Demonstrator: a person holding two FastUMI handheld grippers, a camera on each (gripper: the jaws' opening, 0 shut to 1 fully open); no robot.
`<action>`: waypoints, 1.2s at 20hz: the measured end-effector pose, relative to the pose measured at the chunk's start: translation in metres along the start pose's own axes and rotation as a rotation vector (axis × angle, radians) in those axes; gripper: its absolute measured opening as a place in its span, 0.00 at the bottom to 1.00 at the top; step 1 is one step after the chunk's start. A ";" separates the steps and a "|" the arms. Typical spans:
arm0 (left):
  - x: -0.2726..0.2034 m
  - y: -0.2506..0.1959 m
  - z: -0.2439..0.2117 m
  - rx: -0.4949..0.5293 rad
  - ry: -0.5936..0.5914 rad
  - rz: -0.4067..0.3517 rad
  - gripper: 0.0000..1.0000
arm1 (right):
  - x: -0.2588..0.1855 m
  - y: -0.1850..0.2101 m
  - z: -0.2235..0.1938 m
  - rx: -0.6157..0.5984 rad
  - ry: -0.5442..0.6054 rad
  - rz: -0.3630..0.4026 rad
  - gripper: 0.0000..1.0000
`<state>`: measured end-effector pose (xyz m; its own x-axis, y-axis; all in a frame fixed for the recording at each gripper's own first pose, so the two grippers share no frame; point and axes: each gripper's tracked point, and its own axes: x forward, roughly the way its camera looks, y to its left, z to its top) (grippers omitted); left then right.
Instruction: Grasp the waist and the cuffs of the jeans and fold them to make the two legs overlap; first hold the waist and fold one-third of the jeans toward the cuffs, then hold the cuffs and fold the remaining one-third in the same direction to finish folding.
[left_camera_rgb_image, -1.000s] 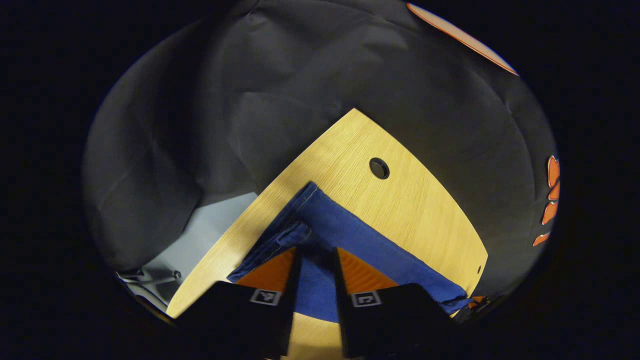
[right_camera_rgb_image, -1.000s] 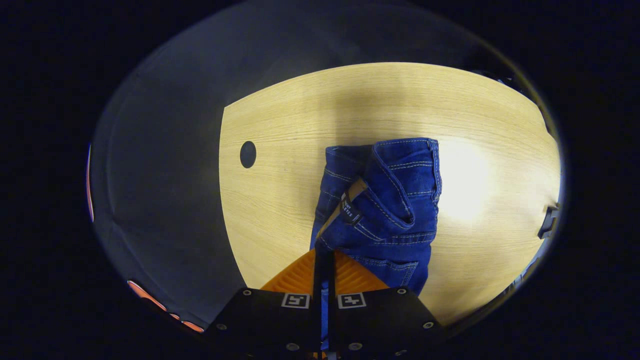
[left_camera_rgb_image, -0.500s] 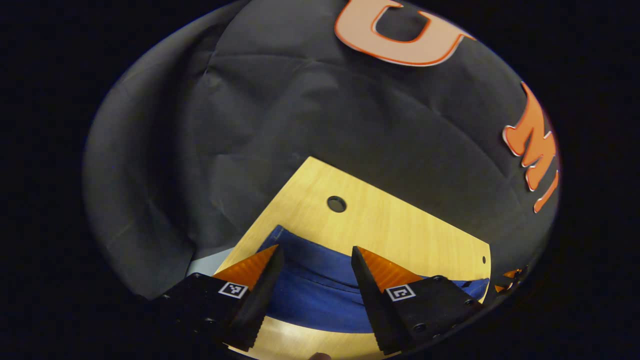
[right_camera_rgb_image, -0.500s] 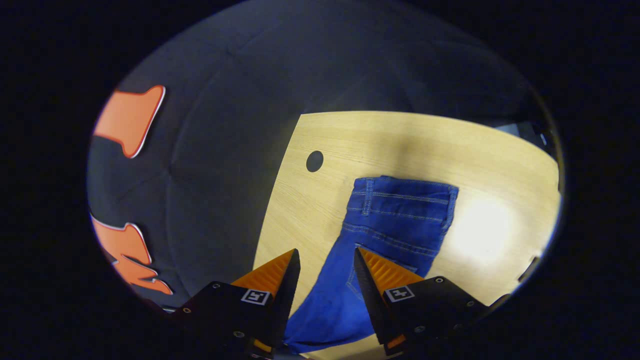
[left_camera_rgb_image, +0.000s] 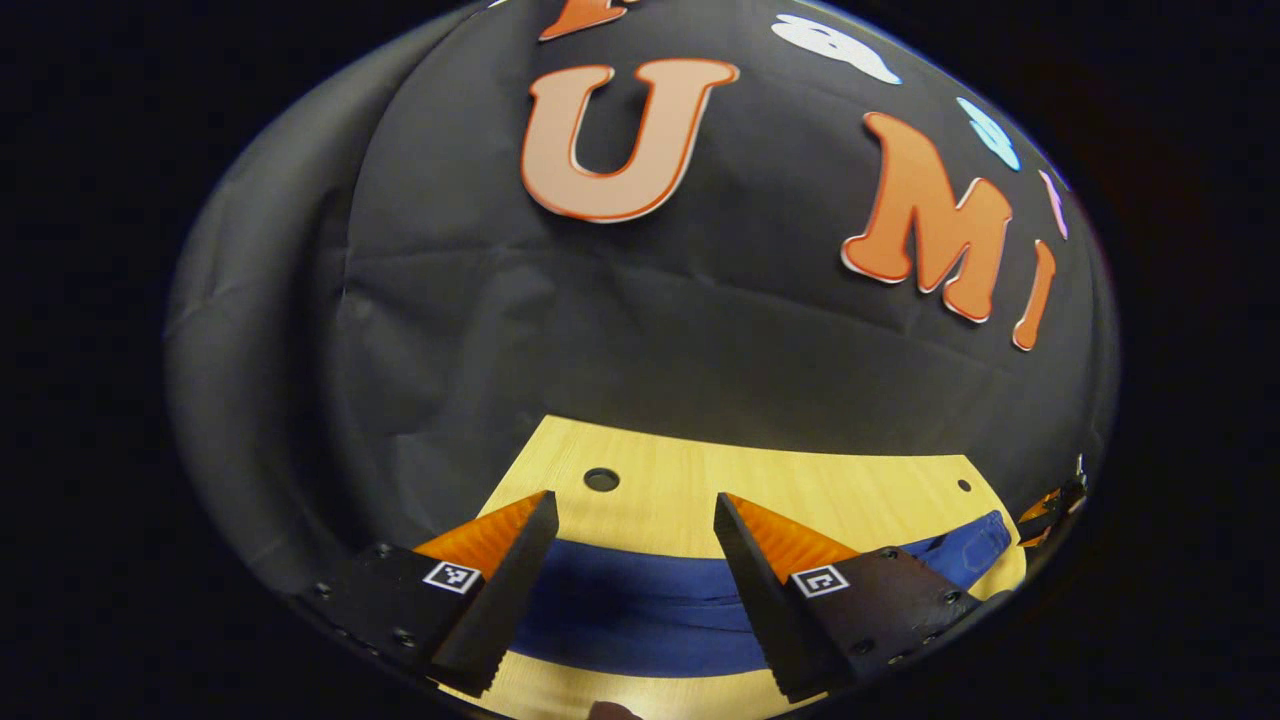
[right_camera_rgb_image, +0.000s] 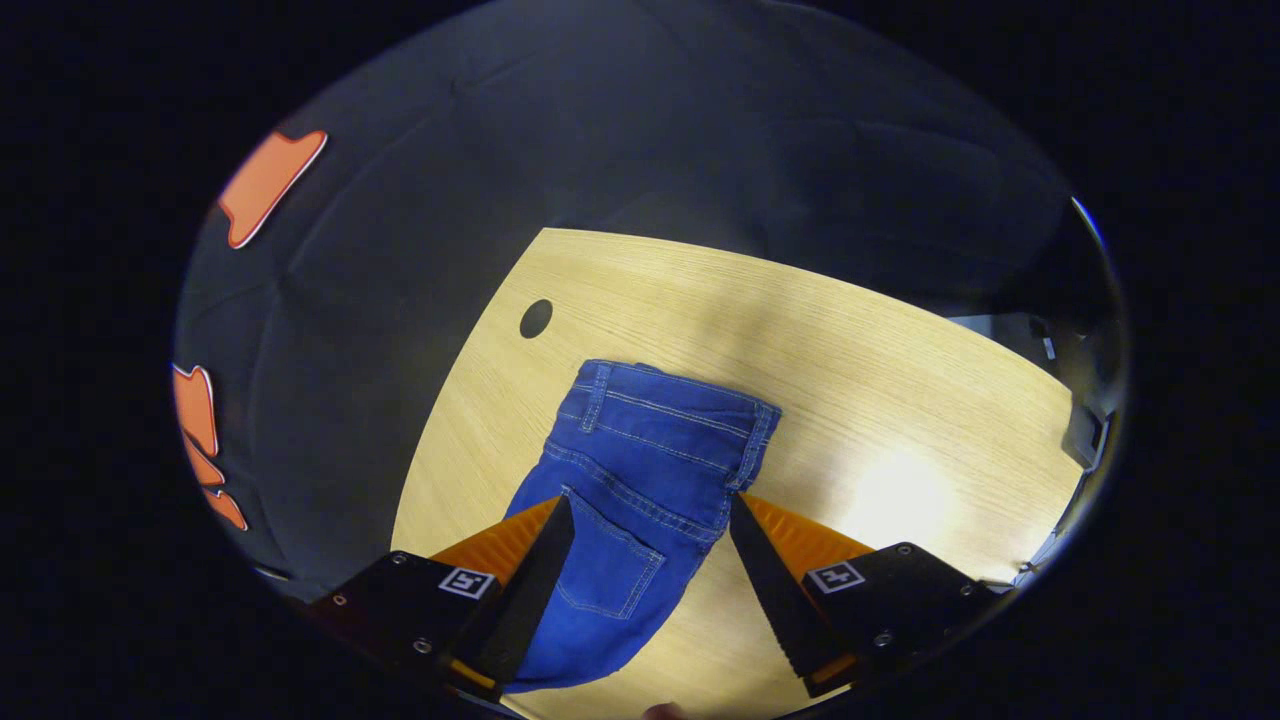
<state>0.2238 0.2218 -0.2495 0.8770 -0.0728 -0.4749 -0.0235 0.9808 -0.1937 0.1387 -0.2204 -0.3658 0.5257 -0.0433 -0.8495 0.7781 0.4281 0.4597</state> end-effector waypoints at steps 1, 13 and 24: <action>-0.006 -0.007 0.005 0.022 -0.026 0.001 0.96 | 0.003 -0.006 0.000 0.003 -0.003 -0.012 0.98; -0.088 -0.109 0.041 0.178 -0.234 -0.086 0.95 | 0.061 -0.027 0.018 0.006 -0.048 -0.103 0.97; -0.081 -0.123 0.016 0.158 -0.141 -0.065 0.95 | 0.050 -0.014 0.024 -0.096 -0.142 -0.006 0.23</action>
<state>0.1633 0.1096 -0.1731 0.9329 -0.1220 -0.3389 0.1015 0.9918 -0.0776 0.1626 -0.2500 -0.4089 0.5697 -0.1704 -0.8040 0.7484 0.5117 0.4220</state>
